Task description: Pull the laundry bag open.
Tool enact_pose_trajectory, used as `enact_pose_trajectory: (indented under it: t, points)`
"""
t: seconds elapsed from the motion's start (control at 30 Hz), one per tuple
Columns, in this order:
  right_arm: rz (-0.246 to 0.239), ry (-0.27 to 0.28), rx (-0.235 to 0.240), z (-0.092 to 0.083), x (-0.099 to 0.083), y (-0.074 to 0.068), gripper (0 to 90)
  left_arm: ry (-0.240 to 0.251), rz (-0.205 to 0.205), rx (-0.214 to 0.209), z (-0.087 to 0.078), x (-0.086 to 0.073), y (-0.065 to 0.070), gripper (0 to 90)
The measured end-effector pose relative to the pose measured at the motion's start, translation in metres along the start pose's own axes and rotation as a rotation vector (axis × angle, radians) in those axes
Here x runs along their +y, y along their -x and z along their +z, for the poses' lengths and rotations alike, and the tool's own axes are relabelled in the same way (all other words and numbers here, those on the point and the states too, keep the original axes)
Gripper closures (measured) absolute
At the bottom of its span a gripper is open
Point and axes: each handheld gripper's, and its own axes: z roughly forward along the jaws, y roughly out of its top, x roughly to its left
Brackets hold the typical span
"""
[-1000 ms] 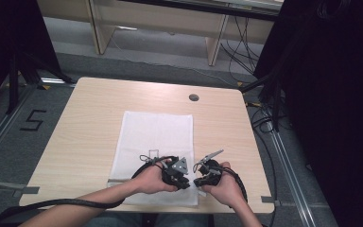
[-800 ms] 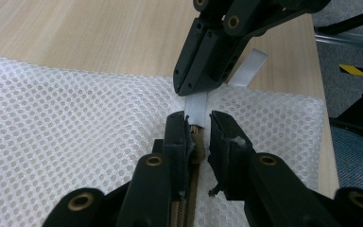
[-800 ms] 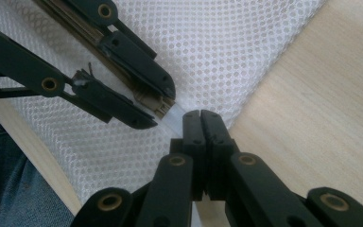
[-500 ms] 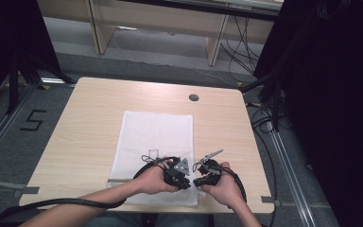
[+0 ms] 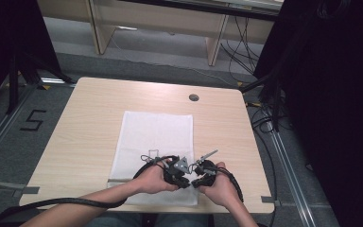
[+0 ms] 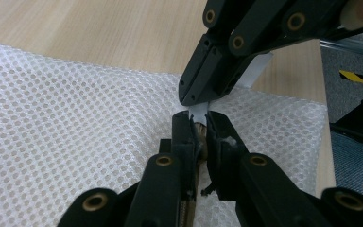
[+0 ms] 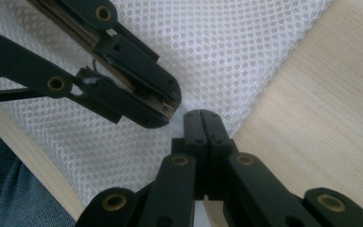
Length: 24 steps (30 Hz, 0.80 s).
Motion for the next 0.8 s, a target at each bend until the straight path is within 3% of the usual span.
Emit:
enact_pose_trajectory:
  t: [0.03,0.2,0.3,0.33,0.47,0.5,0.53,0.63,0.67,0.73,0.8]
  points:
    - [0.024,-0.017,-0.002,0.0,0.0,-0.002,90.0,-0.001,0.006,0.002,-0.001,0.0,0.0,82.0]
    - [-0.01,-0.021,-0.011,0.0,0.001,-0.001,90.0,-0.004,0.018,0.006,-0.002,0.001,0.001,82.2]
    - [-0.027,-0.013,-0.017,0.001,0.001,-0.002,90.0,-0.014,0.04,0.017,-0.005,0.0,0.001,82.2]
    - [-0.021,-0.017,-0.023,0.0,0.002,-0.003,90.0,-0.03,0.067,0.017,-0.006,0.001,-0.001,82.3]
    - [-0.054,-0.031,-0.026,0.0,0.003,-0.002,90.0,-0.031,0.064,0.031,-0.011,0.001,0.0,82.3]
    - [-0.029,-0.027,-0.021,0.0,0.003,-0.003,90.0,-0.008,0.041,0.028,-0.012,0.0,0.002,82.3]
    - [-0.028,-0.017,-0.019,0.0,0.002,-0.003,90.0,-0.007,0.051,0.029,-0.013,0.0,0.001,82.3]
    - [-0.023,-0.018,-0.019,0.001,0.002,-0.003,90.0,0.012,0.014,0.023,-0.016,-0.004,0.002,82.2]
    - [-0.009,-0.029,-0.017,0.0,0.002,-0.004,90.0,0.012,0.03,0.018,-0.018,-0.005,0.0,82.2]
    - [-0.013,-0.026,-0.015,0.0,0.002,-0.003,90.0,0.015,0.01,0.013,-0.018,-0.008,0.001,82.2]
    - [-0.017,-0.023,-0.022,0.0,0.002,-0.002,90.0,0.014,0.024,0.018,-0.021,-0.008,0.0,82.2]
